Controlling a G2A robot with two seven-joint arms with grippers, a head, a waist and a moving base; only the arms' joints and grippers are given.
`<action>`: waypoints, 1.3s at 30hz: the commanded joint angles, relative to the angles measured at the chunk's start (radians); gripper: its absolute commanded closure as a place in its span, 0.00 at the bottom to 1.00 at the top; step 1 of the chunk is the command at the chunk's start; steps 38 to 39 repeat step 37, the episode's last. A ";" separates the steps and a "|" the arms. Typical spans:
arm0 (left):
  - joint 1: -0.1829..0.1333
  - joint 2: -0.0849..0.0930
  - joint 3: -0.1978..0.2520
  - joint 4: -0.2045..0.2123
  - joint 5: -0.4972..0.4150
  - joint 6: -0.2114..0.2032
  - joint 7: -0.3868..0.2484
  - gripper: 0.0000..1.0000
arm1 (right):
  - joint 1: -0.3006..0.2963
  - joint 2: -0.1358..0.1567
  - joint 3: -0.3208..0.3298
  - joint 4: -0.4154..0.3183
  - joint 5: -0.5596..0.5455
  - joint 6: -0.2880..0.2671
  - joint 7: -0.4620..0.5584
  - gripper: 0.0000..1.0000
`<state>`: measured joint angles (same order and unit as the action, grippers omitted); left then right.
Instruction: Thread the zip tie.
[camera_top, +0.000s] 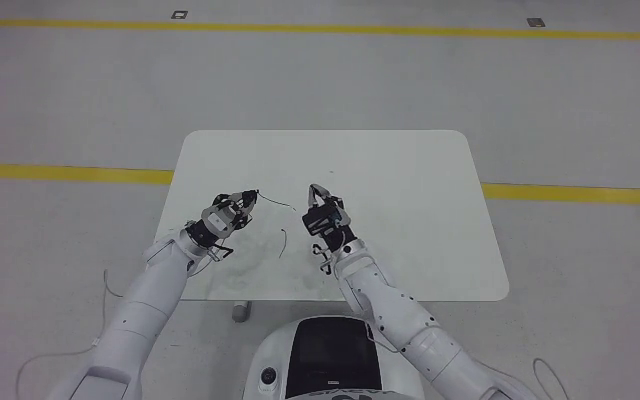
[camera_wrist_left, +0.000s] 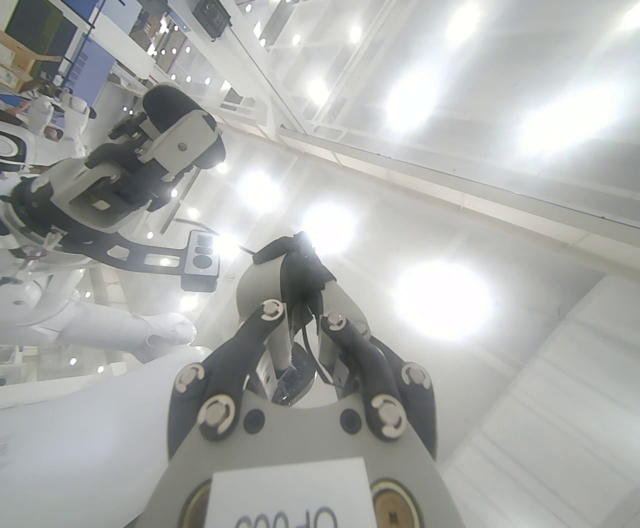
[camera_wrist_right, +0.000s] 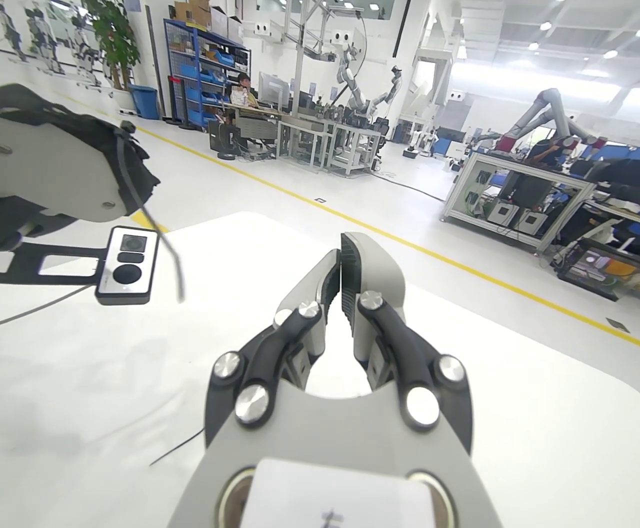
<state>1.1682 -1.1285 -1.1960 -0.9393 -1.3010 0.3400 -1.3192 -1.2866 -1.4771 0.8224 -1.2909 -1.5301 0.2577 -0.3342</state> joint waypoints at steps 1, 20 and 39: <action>0.000 0.000 0.000 0.000 0.000 0.000 0.000 1.00 | 0.000 0.000 -0.001 0.000 -0.001 0.001 0.000 0.00; 0.081 0.026 -0.037 -0.196 0.034 0.000 0.050 1.00 | -0.038 0.012 0.080 -0.036 0.000 0.024 0.007 0.00; 0.144 0.044 -0.052 -0.345 0.035 0.000 0.089 1.00 | -0.067 0.020 0.124 -0.079 -0.014 0.007 0.017 0.00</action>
